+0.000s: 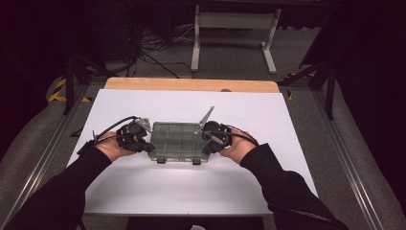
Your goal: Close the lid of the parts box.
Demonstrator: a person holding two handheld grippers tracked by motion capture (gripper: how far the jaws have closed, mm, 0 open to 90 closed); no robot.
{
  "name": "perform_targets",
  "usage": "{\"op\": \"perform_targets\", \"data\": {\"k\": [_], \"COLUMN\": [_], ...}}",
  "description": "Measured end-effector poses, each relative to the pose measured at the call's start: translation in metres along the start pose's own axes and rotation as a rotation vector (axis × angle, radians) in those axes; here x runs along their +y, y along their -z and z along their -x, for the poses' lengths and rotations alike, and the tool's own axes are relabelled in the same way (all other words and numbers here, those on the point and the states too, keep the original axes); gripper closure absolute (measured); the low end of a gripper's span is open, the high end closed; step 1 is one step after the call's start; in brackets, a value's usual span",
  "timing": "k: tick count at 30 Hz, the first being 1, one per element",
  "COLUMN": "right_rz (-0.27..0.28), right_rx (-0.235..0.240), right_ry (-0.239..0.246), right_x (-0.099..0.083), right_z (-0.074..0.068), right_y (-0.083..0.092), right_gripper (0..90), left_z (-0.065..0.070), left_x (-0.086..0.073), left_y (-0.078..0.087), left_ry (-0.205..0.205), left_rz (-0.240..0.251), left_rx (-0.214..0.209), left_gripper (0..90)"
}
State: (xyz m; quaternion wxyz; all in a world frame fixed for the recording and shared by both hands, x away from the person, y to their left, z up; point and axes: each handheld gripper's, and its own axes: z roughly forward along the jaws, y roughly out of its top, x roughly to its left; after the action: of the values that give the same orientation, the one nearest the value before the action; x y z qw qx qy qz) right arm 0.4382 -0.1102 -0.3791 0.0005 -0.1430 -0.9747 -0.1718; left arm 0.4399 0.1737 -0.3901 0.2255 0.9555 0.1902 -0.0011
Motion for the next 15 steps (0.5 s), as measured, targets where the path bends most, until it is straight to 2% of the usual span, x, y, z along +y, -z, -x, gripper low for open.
{"op": "perform_targets", "data": {"k": [11, 13, 15], "right_rz": [0.031, 0.034, 0.038], "right_rx": [0.007, 0.007, 0.008], "right_ry": [-0.02, -0.022, -0.024], "right_x": [-0.004, -0.0043, -0.0048], "right_z": [0.0007, 0.0005, 0.0007], "right_y": [-0.0008, -0.0008, -0.0008], "right_gripper": [90.0, 90.0, 90.0], "left_z": [0.0022, 0.0013, 0.0022], "left_x": [-0.0011, -0.0022, -0.0024], "left_y": [-0.0004, -0.0011, -0.0015], "left_ry": [-0.002, 0.013, 0.014], "left_rz": [0.013, 0.028, 0.032], "left_rx": [0.015, -0.007, -0.006], "left_gripper": [89.5, 89.5, 89.5]}}
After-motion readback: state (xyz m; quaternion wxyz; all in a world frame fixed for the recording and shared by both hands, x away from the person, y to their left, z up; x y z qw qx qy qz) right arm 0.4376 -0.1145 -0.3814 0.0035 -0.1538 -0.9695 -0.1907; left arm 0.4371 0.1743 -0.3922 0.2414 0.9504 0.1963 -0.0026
